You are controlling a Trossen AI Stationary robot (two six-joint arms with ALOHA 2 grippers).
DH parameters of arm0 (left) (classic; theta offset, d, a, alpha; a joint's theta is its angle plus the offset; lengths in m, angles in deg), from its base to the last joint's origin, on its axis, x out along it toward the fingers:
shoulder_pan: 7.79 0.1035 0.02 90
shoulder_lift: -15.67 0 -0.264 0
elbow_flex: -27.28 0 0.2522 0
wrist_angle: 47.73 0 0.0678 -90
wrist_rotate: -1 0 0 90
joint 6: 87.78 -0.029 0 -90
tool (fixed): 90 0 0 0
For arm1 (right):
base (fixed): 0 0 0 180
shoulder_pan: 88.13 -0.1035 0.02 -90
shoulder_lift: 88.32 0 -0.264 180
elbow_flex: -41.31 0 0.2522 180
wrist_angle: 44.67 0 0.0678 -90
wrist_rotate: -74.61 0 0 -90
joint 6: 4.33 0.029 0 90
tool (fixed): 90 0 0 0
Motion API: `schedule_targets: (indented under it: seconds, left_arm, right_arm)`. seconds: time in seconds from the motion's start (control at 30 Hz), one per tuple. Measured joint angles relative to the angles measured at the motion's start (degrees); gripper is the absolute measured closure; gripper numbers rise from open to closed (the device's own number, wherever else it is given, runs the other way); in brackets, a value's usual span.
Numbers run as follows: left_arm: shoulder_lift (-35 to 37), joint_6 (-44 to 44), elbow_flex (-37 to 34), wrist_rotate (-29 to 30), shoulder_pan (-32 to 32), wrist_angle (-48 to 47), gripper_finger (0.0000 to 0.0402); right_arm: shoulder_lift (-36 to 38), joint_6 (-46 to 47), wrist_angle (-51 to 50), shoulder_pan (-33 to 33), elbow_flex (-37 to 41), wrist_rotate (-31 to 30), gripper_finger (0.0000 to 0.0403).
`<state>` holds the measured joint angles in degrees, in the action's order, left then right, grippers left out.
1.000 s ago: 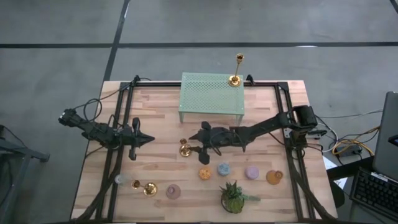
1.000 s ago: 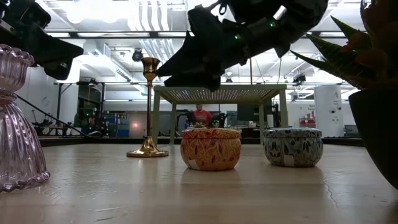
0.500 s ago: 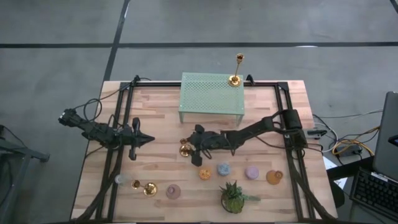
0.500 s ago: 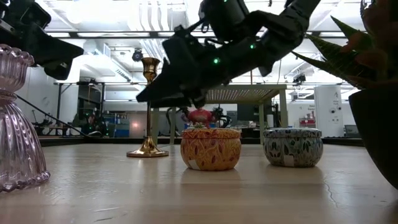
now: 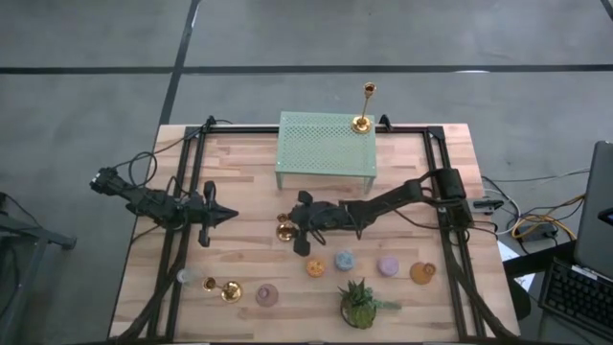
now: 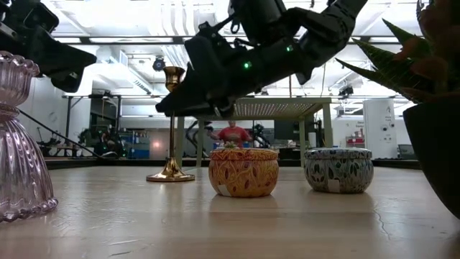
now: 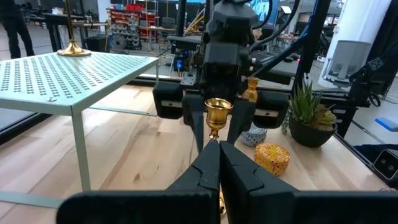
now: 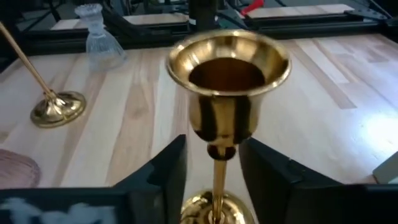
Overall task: Pick & Place candle stick holders
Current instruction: Put the top gold candle holder on the shelf
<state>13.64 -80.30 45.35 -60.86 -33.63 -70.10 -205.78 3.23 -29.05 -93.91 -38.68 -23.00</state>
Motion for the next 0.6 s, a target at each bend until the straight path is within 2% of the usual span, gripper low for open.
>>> schedule_targets:
  seconds: [0.37, 0.6]
  left_arm:
    - [0.0, 0.0, 0.0, 0.0, 0.0, 0.0, 0.0396]
    - [0.0, 0.0, 0.0, 0.0, 0.0, 0.0, 0.0396]
  right_arm:
    - [0.3, -0.3, -0.8, -0.4, 0.1, 0.2, 0.0384]
    - [4.7, 1.1, -3.7, -1.8, 0.1, 0.1, 0.0388]
